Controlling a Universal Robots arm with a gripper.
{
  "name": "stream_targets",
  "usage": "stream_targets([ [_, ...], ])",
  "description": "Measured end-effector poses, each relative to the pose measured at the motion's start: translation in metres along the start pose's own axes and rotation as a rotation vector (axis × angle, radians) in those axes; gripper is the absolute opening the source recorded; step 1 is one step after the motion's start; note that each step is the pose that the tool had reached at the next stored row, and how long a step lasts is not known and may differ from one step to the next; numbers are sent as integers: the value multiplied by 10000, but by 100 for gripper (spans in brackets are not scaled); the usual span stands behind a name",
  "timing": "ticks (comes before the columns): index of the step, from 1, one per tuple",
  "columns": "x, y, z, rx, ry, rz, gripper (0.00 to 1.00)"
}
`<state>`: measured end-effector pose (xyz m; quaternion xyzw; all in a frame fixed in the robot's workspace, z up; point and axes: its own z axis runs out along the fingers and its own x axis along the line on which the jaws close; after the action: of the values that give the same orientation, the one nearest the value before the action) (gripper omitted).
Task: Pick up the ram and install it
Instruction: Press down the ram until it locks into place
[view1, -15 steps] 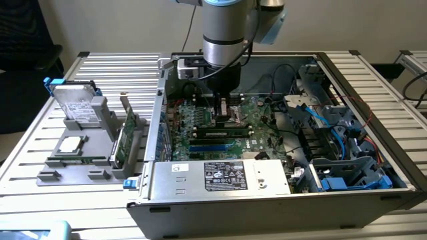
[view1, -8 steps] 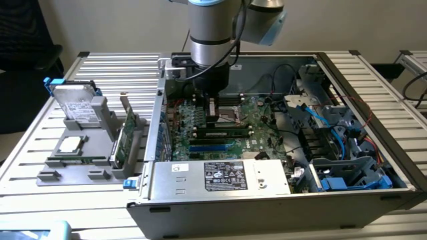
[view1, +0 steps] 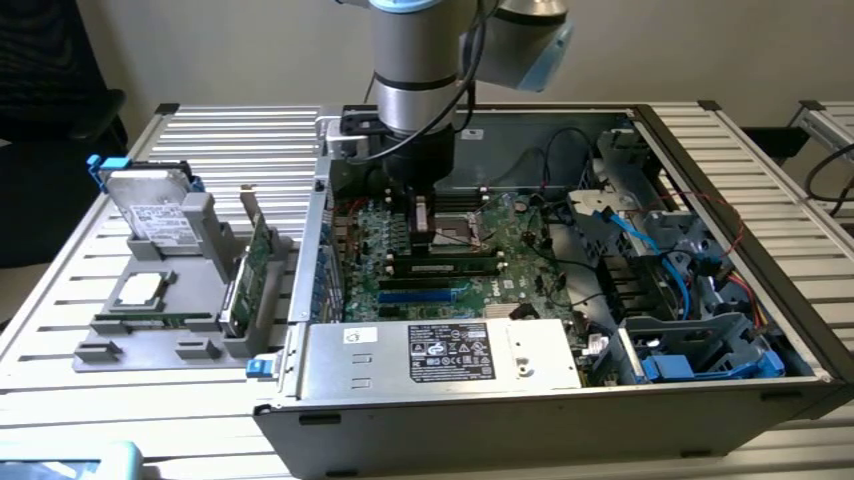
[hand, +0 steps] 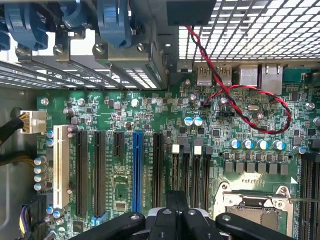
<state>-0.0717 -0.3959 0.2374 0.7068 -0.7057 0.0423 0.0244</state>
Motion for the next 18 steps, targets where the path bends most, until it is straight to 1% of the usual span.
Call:
stream_targets([
  [18,-5,29,44,-4,-1,62,11],
])
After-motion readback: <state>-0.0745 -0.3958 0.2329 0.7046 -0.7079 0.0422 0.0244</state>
